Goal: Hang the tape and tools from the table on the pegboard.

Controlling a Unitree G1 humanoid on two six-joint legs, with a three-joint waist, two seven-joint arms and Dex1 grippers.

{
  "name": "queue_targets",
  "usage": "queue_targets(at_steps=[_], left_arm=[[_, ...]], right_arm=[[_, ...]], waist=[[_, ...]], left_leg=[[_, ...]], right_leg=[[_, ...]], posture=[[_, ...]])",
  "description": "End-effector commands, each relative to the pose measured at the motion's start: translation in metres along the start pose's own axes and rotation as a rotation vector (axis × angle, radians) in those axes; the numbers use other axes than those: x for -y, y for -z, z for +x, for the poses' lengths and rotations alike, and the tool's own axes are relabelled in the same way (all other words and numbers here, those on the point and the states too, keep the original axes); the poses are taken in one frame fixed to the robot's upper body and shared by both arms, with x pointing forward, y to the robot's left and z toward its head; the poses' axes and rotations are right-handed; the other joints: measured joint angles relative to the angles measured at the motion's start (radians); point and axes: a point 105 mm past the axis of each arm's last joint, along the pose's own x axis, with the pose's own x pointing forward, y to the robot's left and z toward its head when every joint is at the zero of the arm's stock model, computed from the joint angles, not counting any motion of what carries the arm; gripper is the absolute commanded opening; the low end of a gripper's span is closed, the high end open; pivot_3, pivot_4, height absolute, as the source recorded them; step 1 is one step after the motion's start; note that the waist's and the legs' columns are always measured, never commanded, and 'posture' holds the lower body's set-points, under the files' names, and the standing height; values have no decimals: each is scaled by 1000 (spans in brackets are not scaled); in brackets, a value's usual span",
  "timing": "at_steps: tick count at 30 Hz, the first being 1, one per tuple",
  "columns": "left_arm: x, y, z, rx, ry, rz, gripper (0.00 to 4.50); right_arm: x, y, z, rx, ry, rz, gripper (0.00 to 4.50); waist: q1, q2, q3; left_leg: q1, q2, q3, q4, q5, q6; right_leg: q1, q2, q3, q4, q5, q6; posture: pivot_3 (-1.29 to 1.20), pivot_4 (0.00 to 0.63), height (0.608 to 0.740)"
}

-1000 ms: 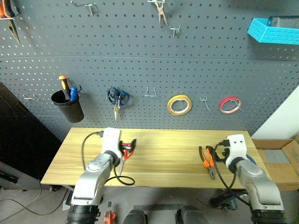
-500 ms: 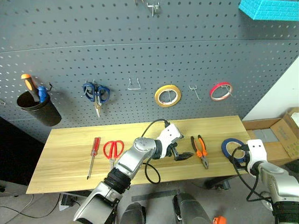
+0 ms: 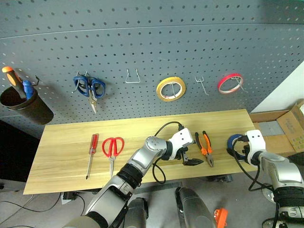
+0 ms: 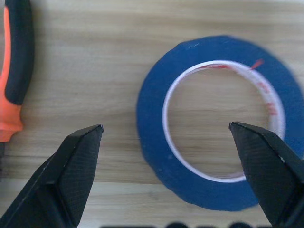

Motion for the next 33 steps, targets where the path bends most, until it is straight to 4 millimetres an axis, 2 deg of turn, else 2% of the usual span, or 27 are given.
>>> queue_targets(at_steps=[1,5,7,9,11,20,24,27,29,33], left_arm=[[2,-8,-2,30,5,19,4473],[2,-11,-2,36,1,13,4473],[2,-15,-1,42,1,10,4473],[1,-18,0,46,-1,8,4500],[1,-20,2,49,-2,6,4500],[-7,-26,4,59,-8,-3,4500],[-4,-35,3,108,14,-5,4500],[-2,-51,-4,161,21,-21,4500],[-4,-55,-13,183,1,-43,4500],[4,-52,-42,220,-62,-85,4500]], right_arm=[[4,7,5,-40,-12,-36,4424],[10,9,15,-62,9,-42,4424],[11,8,19,-72,4,13,4424],[12,6,22,-76,4,49,4053],[14,4,23,-75,12,67,3515],[15,-5,21,-63,14,73,428],[22,-9,16,-39,57,28,361],[19,-19,-1,31,108,-24,361],[6,-27,-16,98,126,-106,361],[-42,-39,-50,276,129,-292,361]], waist=[[1,0,3],[1,-2,6],[2,-3,7],[3,-3,7],[3,-3,7],[6,-3,7],[8,-2,6],[16,4,3],[20,6,1],[13,14,-18]], left_leg=[[0,0,0,0,0,0],[0,0,0,1,0,0],[0,0,0,2,0,0],[0,0,-1,3,0,0],[-1,0,-1,3,0,0],[-1,0,-1,4,0,0],[-1,0,-1,4,0,0],[-3,0,-1,4,0,-1],[-4,-1,-1,4,1,-2],[-4,0,-1,3,2,-5]], right_leg=[[0,-1,0,0,0,0],[0,-2,0,-1,1,1],[0,-2,0,-1,1,2],[1,-2,-1,-1,1,2],[1,-2,-1,-1,1,2],[1,-2,-1,-1,2,3],[1,-2,-1,0,2,3],[0,-3,-2,0,2,3],[-2,-4,-2,0,2,3],[-3,-4,-1,-1,2,3]], posture=[[-159,341,740],[-149,337,740],[-149,337,740],[-151,329,740],[-149,323,740],[-162,297,740],[-172,272,740],[-184,240,740],[-196,217,740],[-216,166,740]])
